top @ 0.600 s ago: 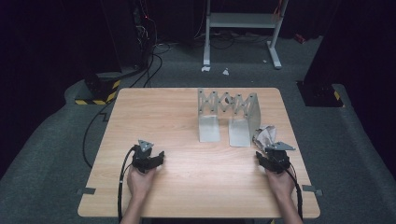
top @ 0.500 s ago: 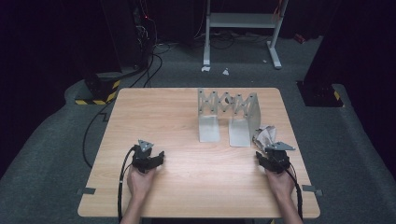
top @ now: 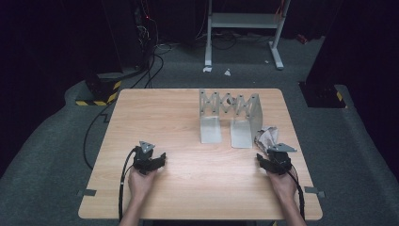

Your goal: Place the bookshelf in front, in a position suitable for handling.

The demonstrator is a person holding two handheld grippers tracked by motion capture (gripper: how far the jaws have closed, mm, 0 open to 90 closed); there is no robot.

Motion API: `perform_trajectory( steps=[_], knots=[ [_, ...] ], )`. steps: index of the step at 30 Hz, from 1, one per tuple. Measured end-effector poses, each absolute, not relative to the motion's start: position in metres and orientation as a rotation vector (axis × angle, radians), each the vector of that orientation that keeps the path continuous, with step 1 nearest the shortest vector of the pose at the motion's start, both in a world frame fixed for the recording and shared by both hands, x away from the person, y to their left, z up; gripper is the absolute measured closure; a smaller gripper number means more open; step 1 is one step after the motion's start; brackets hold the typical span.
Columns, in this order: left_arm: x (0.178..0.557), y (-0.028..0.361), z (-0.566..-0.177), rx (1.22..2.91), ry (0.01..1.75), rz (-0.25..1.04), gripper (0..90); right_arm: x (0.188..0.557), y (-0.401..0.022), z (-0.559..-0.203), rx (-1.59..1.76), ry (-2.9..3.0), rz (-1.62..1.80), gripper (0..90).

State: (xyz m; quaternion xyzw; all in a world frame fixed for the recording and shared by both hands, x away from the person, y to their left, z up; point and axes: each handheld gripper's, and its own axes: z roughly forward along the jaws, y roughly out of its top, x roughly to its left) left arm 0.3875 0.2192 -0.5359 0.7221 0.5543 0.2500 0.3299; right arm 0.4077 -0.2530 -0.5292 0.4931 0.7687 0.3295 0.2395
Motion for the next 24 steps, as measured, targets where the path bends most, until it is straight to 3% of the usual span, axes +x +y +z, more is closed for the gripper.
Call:
perform_trajectory(
  steps=[4,9,24],
  knots=[
    [0.389,0.219,-0.536,1.896,1.446,0.649,29.3,0.407,-0.251,-0.529,1.352,2.106,0.901,42.9],
    [0.39,0.217,-0.534,1.89,1.47,0.643,30.7,0.402,-0.246,-0.529,1.319,2.083,0.874,53.0],
    [0.394,0.202,-0.522,1.881,1.4,0.551,34.6,0.405,-0.241,-0.514,1.315,2.077,0.956,56.4]
  ],
)
